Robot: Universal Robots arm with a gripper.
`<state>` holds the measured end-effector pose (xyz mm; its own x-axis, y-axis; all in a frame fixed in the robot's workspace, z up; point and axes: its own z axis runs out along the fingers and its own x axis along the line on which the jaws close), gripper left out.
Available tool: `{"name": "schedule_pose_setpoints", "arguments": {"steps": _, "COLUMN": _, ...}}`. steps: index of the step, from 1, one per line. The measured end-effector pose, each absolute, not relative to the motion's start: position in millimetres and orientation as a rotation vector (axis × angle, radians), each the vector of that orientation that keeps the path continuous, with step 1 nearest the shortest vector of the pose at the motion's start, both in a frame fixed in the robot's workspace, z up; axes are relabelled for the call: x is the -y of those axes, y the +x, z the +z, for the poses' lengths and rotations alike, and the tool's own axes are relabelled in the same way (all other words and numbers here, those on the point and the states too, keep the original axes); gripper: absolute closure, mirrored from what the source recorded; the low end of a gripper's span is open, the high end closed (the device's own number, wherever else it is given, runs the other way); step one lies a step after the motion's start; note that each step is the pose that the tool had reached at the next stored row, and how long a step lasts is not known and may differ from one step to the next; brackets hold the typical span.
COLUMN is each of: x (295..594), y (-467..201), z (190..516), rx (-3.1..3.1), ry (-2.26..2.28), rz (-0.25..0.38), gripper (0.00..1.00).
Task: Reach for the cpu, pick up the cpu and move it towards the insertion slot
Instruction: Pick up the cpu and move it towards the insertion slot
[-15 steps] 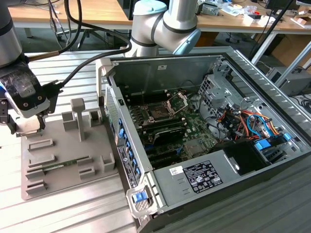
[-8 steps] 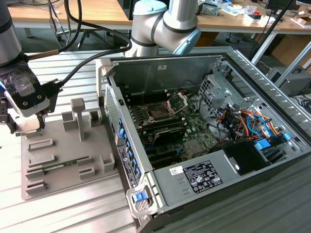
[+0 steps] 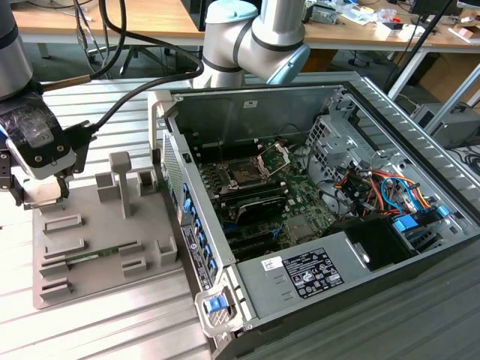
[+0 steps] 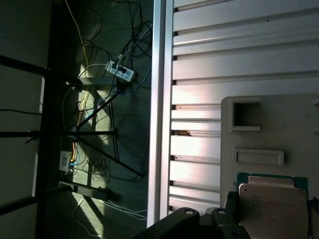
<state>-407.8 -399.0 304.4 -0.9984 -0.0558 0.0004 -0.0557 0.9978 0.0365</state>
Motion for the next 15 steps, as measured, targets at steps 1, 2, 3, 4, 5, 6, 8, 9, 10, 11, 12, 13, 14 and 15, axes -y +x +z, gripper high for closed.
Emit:
{"name": "schedule_pose_setpoints", "arguments": {"steps": 1, "x": 398.9, "y": -407.9, "z": 304.6, "rx": 3.138, "ry": 0.087, "rz": -0.057, "gripper": 0.45}}
{"name": "schedule_pose_setpoints", "arguments": {"steps": 2, "x": 398.9, "y": -407.8, "z": 304.7, "rx": 3.138, "ry": 0.087, "rz": -0.057, "gripper": 0.45}}
{"name": "schedule_pose_setpoints", "arguments": {"steps": 3, "x": 398.9, "y": -407.9, "z": 304.8, "rx": 3.138, "ry": 0.087, "rz": -0.057, "gripper": 0.45}}
{"name": "schedule_pose_setpoints", "arguments": {"steps": 4, "x": 398.9, "y": -407.9, "z": 305.0, "rx": 3.138, "ry": 0.087, "rz": -0.057, "gripper": 0.45}}
{"name": "schedule_pose_setpoints", "arguments": {"steps": 5, "x": 398.9, "y": -407.8, "z": 305.1, "rx": 3.138, "ry": 0.088, "rz": -0.057, "gripper": 0.45}}
{"name": "schedule_pose_setpoints", "arguments": {"steps": 6, "x": 398.9, "y": -407.8, "z": 305.3, "rx": 3.138, "ry": 0.088, "rz": -0.057, "gripper": 0.45}}
{"name": "schedule_pose_setpoints", "arguments": {"steps": 8, "x": 398.9, "y": -407.9, "z": 305.8, "rx": 3.138, "ry": 0.087, "rz": -0.057, "gripper": 0.45}}
{"name": "schedule_pose_setpoints", "arguments": {"steps": 9, "x": 398.9, "y": -407.9, "z": 306.0, "rx": 3.138, "ry": 0.087, "rz": -0.057, "gripper": 0.45}}
{"name": "schedule_pose_setpoints", "arguments": {"steps": 10, "x": 398.9, "y": -407.8, "z": 306.2, "rx": 3.138, "ry": 0.088, "rz": -0.057, "gripper": 0.45}}
{"name": "schedule_pose_setpoints", "arguments": {"steps": 11, "x": 398.9, "y": -407.9, "z": 306.4, "rx": 3.138, "ry": 0.087, "rz": -0.057, "gripper": 0.45}}
{"name": "schedule_pose_setpoints", "arguments": {"steps": 12, "x": 399.0, "y": -407.8, "z": 306.6, "rx": 3.138, "ry": 0.088, "rz": -0.057, "gripper": 0.45}}
{"name": "schedule_pose_setpoints", "arguments": {"steps": 13, "x": 398.9, "y": -407.8, "z": 306.9, "rx": 3.138, "ry": 0.088, "rz": -0.057, "gripper": 0.45}}
{"name": "schedule_pose_setpoints", "arguments": {"steps": 14, "x": 398.9, "y": -407.9, "z": 307.2, "rx": 3.138, "ry": 0.088, "rz": -0.057, "gripper": 0.45}}
{"name": "schedule_pose_setpoints", "arguments": {"steps": 15, "x": 398.9, "y": -407.8, "z": 307.5, "rx": 3.138, "ry": 0.087, "rz": -0.057, "gripper": 0.45}}
